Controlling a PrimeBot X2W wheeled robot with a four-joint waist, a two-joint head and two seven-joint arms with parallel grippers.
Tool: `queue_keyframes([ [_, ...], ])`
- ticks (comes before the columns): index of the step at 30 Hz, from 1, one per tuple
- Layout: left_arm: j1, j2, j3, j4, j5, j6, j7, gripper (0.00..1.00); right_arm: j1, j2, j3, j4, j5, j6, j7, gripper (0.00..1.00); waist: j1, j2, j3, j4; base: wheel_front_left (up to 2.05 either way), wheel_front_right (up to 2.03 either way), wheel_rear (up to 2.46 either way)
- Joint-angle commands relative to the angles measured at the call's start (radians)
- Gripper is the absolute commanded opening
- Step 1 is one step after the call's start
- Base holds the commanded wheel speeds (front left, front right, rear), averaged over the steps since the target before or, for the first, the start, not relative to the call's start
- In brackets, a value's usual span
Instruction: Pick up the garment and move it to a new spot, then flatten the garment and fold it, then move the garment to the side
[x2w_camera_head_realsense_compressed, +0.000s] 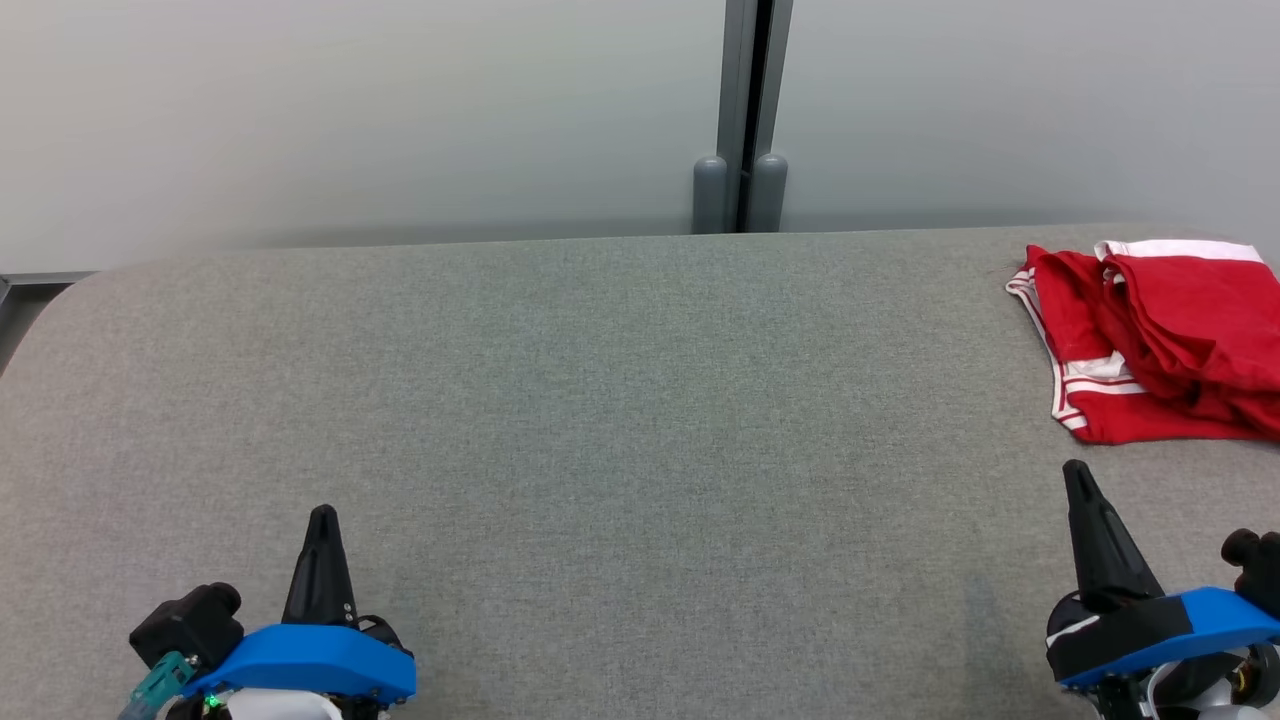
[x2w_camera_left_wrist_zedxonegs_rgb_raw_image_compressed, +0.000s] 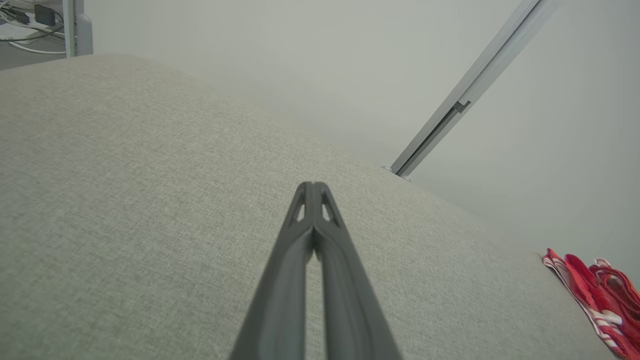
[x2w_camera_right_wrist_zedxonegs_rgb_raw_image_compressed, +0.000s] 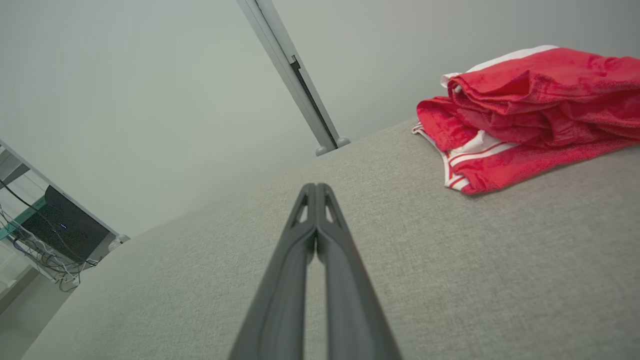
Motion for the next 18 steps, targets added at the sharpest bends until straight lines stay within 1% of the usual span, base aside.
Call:
queue_keyframes([
  [1,-0.031,0.001,0.015,-0.018,-0.033,-0.008,0.008,0.00,-0.022,-0.001,-0.002,-0.009,0.036,0.000,0.005,0.00,0.0000,-0.0001,0.000,0.000,0.00,0.00,0.00],
  [18,-0.040,-0.009,0.062,-0.026,-0.267,-0.044,0.072,0.00,-0.038,0.002,-0.003,0.024,0.284,0.000,0.032,0.00,-0.0001,-0.0001,-0.008,0.000,0.00,0.00,0.00],
])
